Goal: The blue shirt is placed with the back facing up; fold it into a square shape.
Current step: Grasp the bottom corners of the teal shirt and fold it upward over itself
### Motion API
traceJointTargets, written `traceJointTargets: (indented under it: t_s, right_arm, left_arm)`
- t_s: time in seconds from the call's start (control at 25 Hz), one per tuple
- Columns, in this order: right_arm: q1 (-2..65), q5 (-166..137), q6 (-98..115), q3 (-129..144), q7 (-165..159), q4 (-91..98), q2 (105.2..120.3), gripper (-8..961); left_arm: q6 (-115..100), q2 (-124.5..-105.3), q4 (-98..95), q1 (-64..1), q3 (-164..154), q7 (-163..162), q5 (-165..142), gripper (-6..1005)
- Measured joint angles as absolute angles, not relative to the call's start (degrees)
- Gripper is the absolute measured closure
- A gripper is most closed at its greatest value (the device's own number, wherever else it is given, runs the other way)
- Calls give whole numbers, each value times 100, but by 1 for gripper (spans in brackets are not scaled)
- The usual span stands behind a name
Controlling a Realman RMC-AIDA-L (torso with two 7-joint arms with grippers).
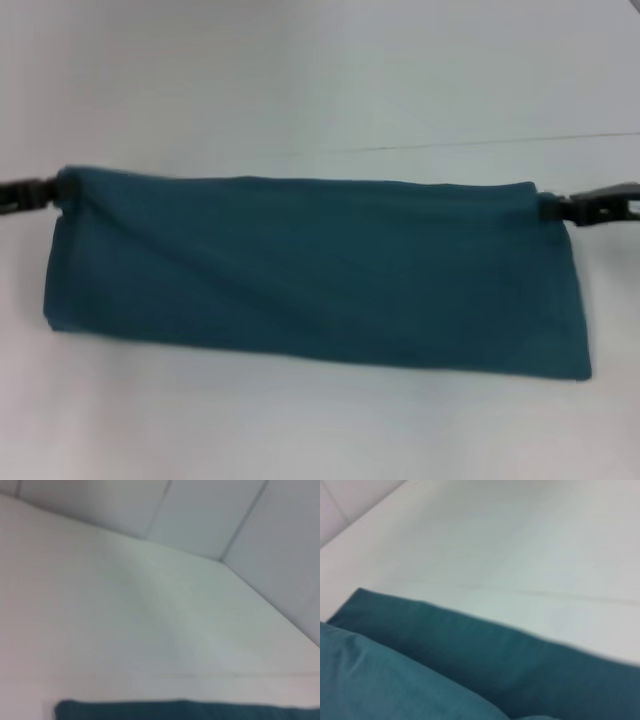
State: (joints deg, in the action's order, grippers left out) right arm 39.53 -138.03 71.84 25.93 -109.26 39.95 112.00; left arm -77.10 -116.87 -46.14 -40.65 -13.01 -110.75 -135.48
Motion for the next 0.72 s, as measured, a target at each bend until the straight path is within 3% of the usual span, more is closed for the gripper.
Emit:
traceJointTargets:
  t_s: [0.4, 0.72]
  right_arm:
    - [4433, -13621, 4991, 2858, -10588, 3354, 11530, 844]
    - [4500, -13164, 4127, 3246, -10434, 3334, 11621, 837]
  left_arm:
    - [-5361, -11876, -4084, -4522, -2406, -11038, -13010, 890]
    - [-4209, -11990, -3968, -4679, -3213, -11024, -12668, 880]
